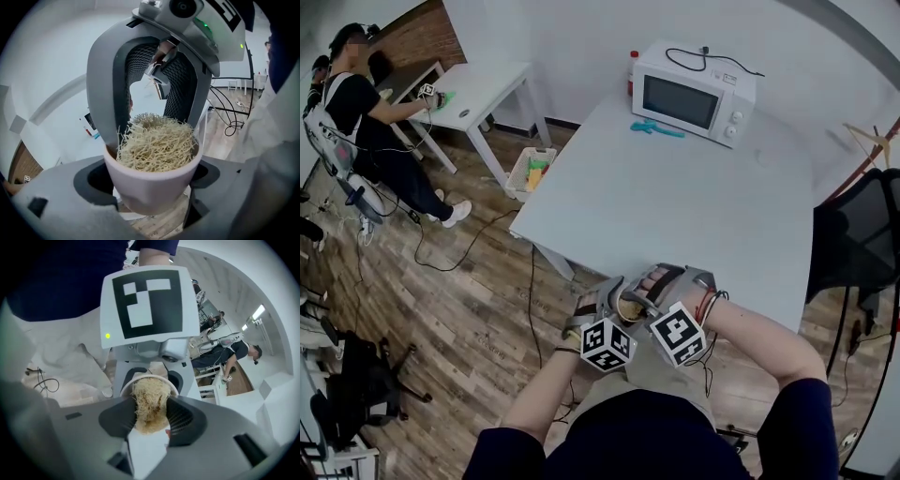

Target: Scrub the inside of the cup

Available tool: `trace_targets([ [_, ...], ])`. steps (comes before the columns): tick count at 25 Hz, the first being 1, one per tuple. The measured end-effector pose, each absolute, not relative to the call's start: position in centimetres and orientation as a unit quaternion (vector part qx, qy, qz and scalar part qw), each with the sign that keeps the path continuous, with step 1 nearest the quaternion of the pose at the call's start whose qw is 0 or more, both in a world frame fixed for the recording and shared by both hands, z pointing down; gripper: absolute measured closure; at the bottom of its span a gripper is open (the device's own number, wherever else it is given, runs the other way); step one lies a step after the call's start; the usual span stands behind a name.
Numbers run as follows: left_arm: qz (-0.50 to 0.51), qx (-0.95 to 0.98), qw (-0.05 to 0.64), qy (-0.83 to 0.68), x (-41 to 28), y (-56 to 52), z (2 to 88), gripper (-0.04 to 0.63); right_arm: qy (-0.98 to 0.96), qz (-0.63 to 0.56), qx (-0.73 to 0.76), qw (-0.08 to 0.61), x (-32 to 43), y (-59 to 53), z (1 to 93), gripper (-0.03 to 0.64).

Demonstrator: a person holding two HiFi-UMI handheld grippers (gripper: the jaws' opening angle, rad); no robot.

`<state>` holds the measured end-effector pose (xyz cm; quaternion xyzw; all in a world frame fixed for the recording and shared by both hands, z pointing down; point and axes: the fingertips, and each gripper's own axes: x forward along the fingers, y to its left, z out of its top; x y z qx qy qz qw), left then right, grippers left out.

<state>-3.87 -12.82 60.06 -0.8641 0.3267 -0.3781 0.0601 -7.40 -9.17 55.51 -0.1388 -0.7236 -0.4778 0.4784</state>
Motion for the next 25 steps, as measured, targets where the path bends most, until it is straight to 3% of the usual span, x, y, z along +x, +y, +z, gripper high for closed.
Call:
trace_targets([
  [10, -0.379, -0.86, 0.067, 0.335, -4.6, -11.9, 60.0, 0.144, -0.757, -0.427, -0.117, 0.481, -8.1, -8.0, 55.5, 0.445],
  [25, -0.368, -0.85, 0.065, 0.371, -4.9, -12.5, 59.5, 0.144, -0.882, 0.11, 0.11, 0.444, -7.5, -10.4, 54.2, 0.445],
])
